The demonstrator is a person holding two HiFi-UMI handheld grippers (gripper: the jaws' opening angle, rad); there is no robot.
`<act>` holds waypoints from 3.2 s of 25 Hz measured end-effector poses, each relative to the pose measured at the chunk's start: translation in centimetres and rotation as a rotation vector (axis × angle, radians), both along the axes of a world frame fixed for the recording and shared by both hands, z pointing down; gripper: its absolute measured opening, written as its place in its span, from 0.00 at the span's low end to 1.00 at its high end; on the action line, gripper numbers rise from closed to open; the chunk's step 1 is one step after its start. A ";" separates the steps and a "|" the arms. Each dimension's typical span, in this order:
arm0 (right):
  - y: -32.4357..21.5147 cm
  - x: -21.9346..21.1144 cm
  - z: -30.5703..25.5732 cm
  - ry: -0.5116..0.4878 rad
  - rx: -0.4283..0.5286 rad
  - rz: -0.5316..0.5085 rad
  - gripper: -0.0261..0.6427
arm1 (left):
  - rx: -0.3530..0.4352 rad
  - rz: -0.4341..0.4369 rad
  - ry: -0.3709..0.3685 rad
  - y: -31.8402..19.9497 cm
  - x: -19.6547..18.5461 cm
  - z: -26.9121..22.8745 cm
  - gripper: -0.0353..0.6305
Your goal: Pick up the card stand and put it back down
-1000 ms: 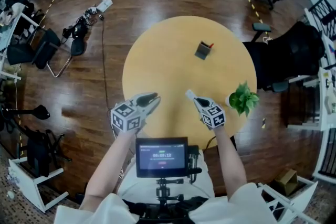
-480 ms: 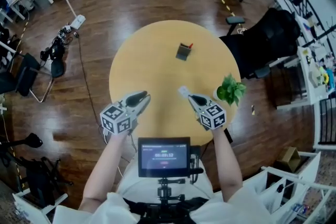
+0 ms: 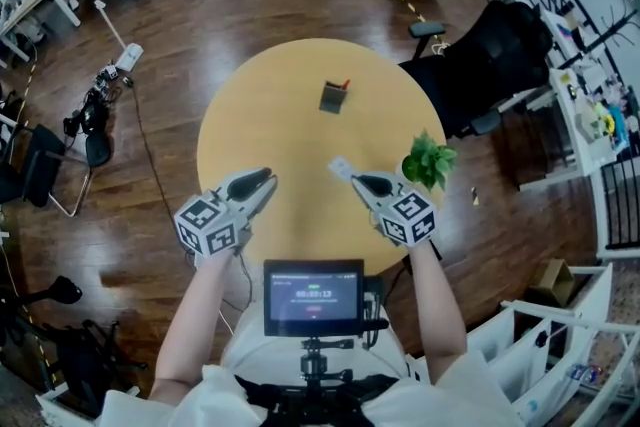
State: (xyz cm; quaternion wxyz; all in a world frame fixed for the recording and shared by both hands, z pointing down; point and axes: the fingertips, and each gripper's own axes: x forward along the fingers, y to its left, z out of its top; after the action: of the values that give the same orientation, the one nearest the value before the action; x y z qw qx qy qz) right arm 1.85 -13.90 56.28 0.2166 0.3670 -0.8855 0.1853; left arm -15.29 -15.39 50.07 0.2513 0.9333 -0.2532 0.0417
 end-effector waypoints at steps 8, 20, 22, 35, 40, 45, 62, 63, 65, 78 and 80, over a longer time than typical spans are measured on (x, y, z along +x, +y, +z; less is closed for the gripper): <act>0.2 1.2 -4.1 -0.026 0.017 0.016 0.08 | 0.023 -0.012 -0.029 0.4 0.0 -1.0 0.14; 0.9 4.0 -10.2 -0.071 0.074 0.014 0.08 | 0.000 -0.047 0.122 0.7 0.6 -6.8 0.14; 1.4 4.6 -11.1 -0.074 0.082 0.013 0.08 | 0.019 -0.043 0.131 0.8 1.0 -8.0 0.15; 3.6 8.6 -16.7 -0.080 0.152 0.052 0.08 | 0.069 -0.044 0.111 0.7 2.2 -9.1 0.15; 4.3 9.7 -17.3 -0.046 0.156 0.014 0.08 | 0.086 -0.050 0.082 0.5 2.5 -9.1 0.15; 4.7 10.0 -17.5 0.002 0.165 -0.024 0.08 | 0.080 -0.061 0.062 0.2 2.3 -8.5 0.15; 5.3 10.2 -17.1 0.014 0.165 -0.052 0.08 | 0.021 -0.089 0.050 0.4 2.2 -5.4 0.15; 5.3 10.3 -17.0 0.014 0.163 -0.053 0.08 | 0.020 -0.088 0.051 0.5 2.3 -5.3 0.15; 5.2 10.5 -16.6 0.017 0.165 -0.054 0.08 | 0.020 -0.087 0.049 0.7 2.5 -5.1 0.15; 5.0 10.7 -13.7 0.036 0.154 -0.068 0.08 | 0.016 -0.086 -0.033 2.4 3.0 -4.1 0.15; 5.0 10.7 -13.1 0.038 0.147 -0.070 0.08 | 0.010 -0.085 -0.036 2.9 3.3 -3.9 0.15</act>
State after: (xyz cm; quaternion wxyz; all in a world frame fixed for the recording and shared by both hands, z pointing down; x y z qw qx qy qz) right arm 12.55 -8.87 43.14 0.2121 0.3540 -0.9048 0.1053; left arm -12.03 -12.48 46.20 0.2437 0.9220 -0.2973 0.0464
